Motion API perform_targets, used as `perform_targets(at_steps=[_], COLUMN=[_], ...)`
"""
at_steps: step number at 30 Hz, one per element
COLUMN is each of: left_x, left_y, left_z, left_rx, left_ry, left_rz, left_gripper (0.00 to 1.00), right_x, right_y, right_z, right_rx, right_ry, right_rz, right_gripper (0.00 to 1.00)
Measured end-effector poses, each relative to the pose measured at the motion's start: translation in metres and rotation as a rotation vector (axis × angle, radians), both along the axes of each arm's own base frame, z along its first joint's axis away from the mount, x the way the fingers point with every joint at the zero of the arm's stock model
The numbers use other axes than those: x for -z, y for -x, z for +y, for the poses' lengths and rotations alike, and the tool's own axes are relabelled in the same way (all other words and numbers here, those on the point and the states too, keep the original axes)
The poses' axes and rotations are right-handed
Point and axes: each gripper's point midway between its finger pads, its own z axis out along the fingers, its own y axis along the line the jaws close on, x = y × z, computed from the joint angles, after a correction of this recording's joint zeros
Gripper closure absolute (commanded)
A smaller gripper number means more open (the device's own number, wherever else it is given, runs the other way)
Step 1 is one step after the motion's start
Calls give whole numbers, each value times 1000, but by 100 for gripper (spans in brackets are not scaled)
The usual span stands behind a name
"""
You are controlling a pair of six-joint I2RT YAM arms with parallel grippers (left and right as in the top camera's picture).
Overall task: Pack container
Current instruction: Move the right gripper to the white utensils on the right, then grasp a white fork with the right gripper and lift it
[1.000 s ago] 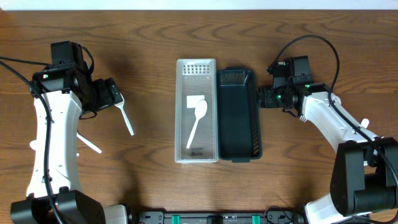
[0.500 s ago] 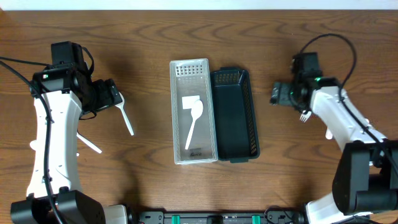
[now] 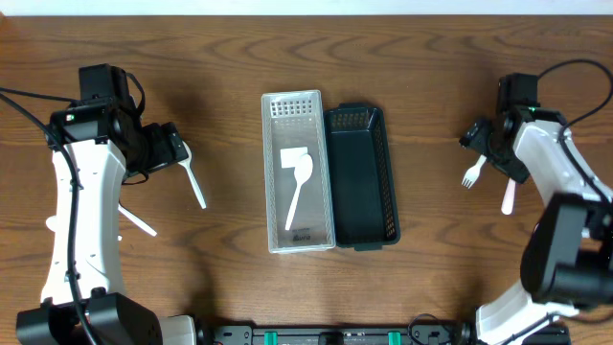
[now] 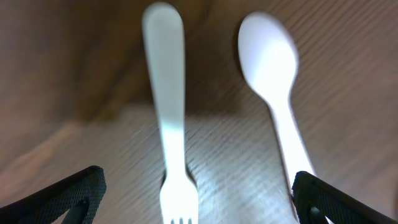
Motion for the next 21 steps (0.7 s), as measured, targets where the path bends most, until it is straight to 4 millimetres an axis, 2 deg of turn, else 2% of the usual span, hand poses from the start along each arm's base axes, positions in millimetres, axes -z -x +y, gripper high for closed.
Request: perform_targets(at_steps=[4, 17, 21], left_x=[0, 0, 0], left_y=[0, 0, 0], left_z=[0, 0, 0], left_rx=[0, 0, 0], left_ry=[0, 0, 0], left_rz=[0, 0, 0], left_gripper=[2, 2, 2], right_x=[30, 36, 36], right_y=[4, -12, -12], right_z=[4, 13, 14], right_rx=[5, -1, -9], right_ry=[-37, -100, -105], right_rz=[65, 22, 23], right_gripper=[1, 1, 21])
